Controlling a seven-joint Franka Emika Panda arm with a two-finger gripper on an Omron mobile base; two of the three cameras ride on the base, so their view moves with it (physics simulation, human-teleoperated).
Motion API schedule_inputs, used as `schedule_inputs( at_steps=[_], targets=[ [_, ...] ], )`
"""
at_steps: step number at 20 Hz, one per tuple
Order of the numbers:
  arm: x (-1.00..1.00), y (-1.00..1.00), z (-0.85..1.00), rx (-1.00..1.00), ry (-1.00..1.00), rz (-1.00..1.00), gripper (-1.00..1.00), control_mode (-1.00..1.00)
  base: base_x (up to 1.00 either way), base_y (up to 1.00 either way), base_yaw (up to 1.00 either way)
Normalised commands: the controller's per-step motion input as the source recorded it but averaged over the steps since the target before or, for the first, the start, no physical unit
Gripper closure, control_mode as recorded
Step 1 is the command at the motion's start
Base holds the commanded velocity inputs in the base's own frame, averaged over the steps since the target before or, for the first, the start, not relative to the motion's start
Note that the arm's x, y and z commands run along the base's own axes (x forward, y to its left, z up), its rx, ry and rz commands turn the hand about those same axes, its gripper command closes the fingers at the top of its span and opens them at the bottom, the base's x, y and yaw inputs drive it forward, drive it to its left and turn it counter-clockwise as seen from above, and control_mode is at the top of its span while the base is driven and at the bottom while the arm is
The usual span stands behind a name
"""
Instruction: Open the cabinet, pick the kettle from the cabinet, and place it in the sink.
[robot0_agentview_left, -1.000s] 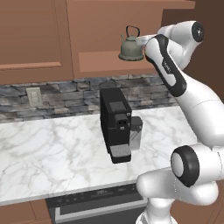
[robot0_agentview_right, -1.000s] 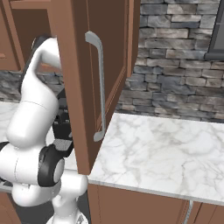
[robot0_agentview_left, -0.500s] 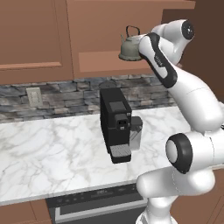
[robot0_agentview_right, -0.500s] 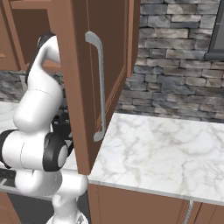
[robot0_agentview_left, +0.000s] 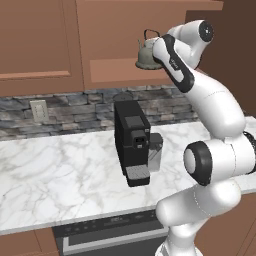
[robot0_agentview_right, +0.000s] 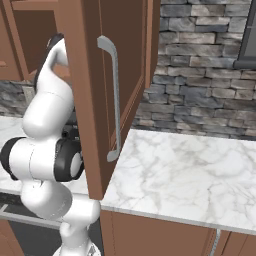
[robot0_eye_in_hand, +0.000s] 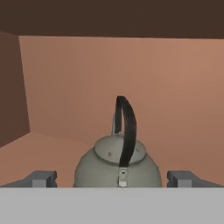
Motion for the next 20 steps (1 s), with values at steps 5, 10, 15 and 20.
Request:
schedule_inputs(
  at_steps=[5,10,15,20],
  targets=[
    [0.36,0.07,0.0,0.0,0.0,0.0,-1.0,-1.0,0.0,0.0,0.0],
    [0.36,-0.02,0.0,0.0,0.01,0.0,-1.0,-1.0,0.0,0.0,0.0],
    [0.31,-0.06,0.0,0.0,0.01,0.0,-1.0,-1.0,0.0,0.0,0.0],
    [0.23,-0.01,-0.08,0.0,0.0,0.0,-1.0,-1.0,0.0,0.0,0.0]
  ],
)
